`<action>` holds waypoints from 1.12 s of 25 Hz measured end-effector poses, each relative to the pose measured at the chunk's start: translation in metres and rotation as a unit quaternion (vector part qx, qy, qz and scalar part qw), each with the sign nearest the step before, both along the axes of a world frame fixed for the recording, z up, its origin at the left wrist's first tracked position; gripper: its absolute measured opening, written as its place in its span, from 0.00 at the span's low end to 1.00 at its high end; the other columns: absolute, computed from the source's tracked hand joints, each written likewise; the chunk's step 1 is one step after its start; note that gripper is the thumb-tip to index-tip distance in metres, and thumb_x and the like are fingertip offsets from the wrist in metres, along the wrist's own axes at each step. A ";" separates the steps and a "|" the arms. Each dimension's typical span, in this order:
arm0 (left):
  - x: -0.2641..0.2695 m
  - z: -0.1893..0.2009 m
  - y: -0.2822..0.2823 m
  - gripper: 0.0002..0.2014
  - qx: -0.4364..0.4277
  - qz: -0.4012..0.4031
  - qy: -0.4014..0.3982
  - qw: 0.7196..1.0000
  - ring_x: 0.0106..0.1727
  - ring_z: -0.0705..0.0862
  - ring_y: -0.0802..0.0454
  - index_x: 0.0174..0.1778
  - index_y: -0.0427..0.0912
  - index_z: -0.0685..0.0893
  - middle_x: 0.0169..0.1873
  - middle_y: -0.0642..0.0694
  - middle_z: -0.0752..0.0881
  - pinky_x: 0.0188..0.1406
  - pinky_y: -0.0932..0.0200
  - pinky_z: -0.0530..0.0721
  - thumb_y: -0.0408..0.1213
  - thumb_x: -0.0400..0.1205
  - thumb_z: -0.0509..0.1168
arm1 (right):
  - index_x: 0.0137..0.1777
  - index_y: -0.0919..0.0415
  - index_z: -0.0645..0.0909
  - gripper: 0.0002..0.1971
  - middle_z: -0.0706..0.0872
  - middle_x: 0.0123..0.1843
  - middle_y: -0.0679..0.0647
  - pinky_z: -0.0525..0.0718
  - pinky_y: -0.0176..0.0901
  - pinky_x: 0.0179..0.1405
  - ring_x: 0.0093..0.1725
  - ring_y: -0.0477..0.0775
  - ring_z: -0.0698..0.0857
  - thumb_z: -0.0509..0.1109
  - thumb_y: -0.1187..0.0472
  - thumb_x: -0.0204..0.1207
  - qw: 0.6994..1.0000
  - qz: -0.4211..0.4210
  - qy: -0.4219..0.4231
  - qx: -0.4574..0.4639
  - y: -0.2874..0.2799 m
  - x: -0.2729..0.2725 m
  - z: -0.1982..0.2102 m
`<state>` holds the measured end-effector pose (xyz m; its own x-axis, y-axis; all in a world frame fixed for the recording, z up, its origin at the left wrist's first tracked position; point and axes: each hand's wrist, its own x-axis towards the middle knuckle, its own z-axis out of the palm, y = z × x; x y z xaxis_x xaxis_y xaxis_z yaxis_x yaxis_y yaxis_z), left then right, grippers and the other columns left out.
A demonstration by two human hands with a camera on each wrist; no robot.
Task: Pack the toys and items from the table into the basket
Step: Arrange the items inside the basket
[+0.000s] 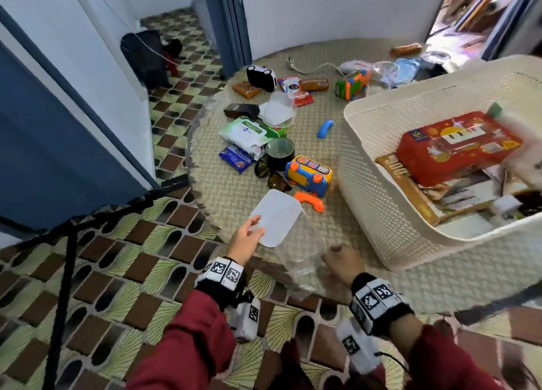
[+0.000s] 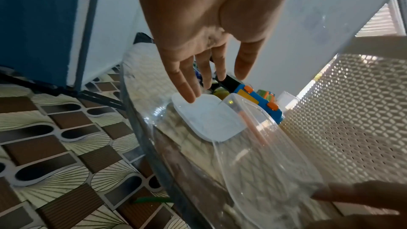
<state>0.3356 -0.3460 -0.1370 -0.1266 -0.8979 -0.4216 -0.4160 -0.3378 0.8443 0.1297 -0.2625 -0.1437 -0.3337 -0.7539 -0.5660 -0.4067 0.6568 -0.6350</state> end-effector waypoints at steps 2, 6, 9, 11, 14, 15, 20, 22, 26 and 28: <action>-0.008 -0.004 -0.016 0.23 0.005 -0.048 0.007 0.999 0.73 0.72 0.49 0.77 0.44 0.70 0.72 0.46 0.73 0.74 0.52 0.70 0.34 0.85 0.61 | 0.68 0.68 0.71 0.23 0.82 0.65 0.64 0.80 0.51 0.62 0.62 0.63 0.82 0.69 0.59 0.77 0.997 -0.058 -0.045 -0.023 0.000 0.007 -0.012; -0.023 -0.012 -0.028 0.24 0.010 -0.123 0.012 0.992 0.80 0.65 0.46 0.79 0.39 0.67 0.79 0.42 0.67 0.79 0.49 0.65 0.32 0.86 0.60 | 0.71 0.65 0.71 0.25 0.82 0.62 0.65 0.81 0.60 0.61 0.57 0.65 0.84 0.71 0.61 0.75 0.984 -0.137 -0.106 -0.043 -0.001 0.016 -0.027; -0.025 -0.012 -0.030 0.23 -0.013 -0.127 0.011 0.992 0.72 0.73 0.44 0.78 0.40 0.69 0.72 0.41 0.70 0.74 0.46 0.71 0.35 0.86 0.60 | 0.71 0.68 0.70 0.21 0.82 0.48 0.62 0.84 0.59 0.47 0.39 0.59 0.83 0.66 0.70 0.78 0.960 -0.205 -0.163 -0.095 -0.002 0.017 -0.013; -0.026 -0.005 -0.027 0.21 -0.033 -0.111 0.025 0.993 0.60 0.77 0.49 0.76 0.41 0.72 0.61 0.43 0.68 0.63 0.51 0.80 0.35 0.86 0.60 | 0.72 0.69 0.69 0.21 0.78 0.41 0.56 0.83 0.51 0.40 0.35 0.54 0.79 0.63 0.72 0.79 0.948 -0.234 -0.159 -0.143 -0.002 0.014 -0.002; -0.029 0.010 -0.019 0.20 -0.012 -0.080 0.082 0.993 0.56 0.76 0.53 0.77 0.46 0.71 0.63 0.44 0.68 0.54 0.57 0.76 0.39 0.88 0.57 | 0.74 0.69 0.67 0.22 0.82 0.48 0.57 0.85 0.44 0.37 0.39 0.54 0.82 0.63 0.67 0.81 0.920 -0.280 -0.178 -0.208 0.001 0.005 0.012; -0.030 0.014 -0.015 0.20 0.001 -0.072 0.107 0.992 0.59 0.76 0.53 0.78 0.48 0.70 0.67 0.45 0.69 0.60 0.55 0.74 0.41 0.88 0.55 | 0.73 0.71 0.69 0.21 0.84 0.51 0.59 0.86 0.40 0.35 0.40 0.53 0.84 0.64 0.65 0.81 0.911 -0.291 -0.190 -0.221 0.003 0.001 0.016; -0.035 0.021 0.008 0.18 0.034 -0.061 0.156 0.985 0.68 0.73 0.58 0.70 0.45 0.77 0.66 0.51 0.78 0.70 0.56 0.67 0.44 0.90 0.49 | 0.45 0.70 0.83 0.10 0.83 0.34 0.56 0.82 0.28 0.26 0.30 0.45 0.83 0.66 0.63 0.81 0.899 -0.310 -0.179 -0.252 0.024 -0.013 0.030; -0.040 0.014 0.014 0.18 0.057 -0.045 0.157 0.985 0.58 0.79 0.59 0.63 0.41 0.82 0.55 0.52 0.84 0.59 0.57 0.73 0.46 0.89 0.50 | 0.46 0.66 0.82 0.05 0.83 0.38 0.58 0.82 0.28 0.27 0.37 0.53 0.84 0.70 0.64 0.78 0.908 -0.304 -0.151 -0.247 0.035 -0.019 0.028; -0.043 -0.014 0.019 0.05 0.055 -0.016 0.135 0.989 0.42 0.81 0.56 0.47 0.40 0.79 0.47 0.42 0.82 0.38 0.63 0.81 0.38 0.85 0.62 | 0.59 0.64 0.78 0.17 0.82 0.40 0.62 0.86 0.45 0.46 0.42 0.57 0.83 0.75 0.71 0.71 0.944 -0.234 -0.093 -0.212 0.045 -0.027 0.016; -0.044 -0.023 0.025 0.06 0.063 -0.011 0.138 0.988 0.41 0.82 0.53 0.53 0.33 0.78 0.51 0.36 0.81 0.35 0.65 0.84 0.30 0.84 0.63 | 0.58 0.69 0.81 0.18 0.83 0.37 0.58 0.86 0.49 0.50 0.40 0.55 0.83 0.74 0.76 0.68 0.957 -0.213 -0.060 -0.185 0.048 -0.029 0.011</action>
<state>0.2918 -0.3207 -0.1603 -0.2716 -0.8362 -0.4765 -0.1842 -0.4408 0.8785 0.1008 -0.2142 -0.1324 -0.6052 -0.7202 -0.3393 -0.0616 0.4673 -0.8820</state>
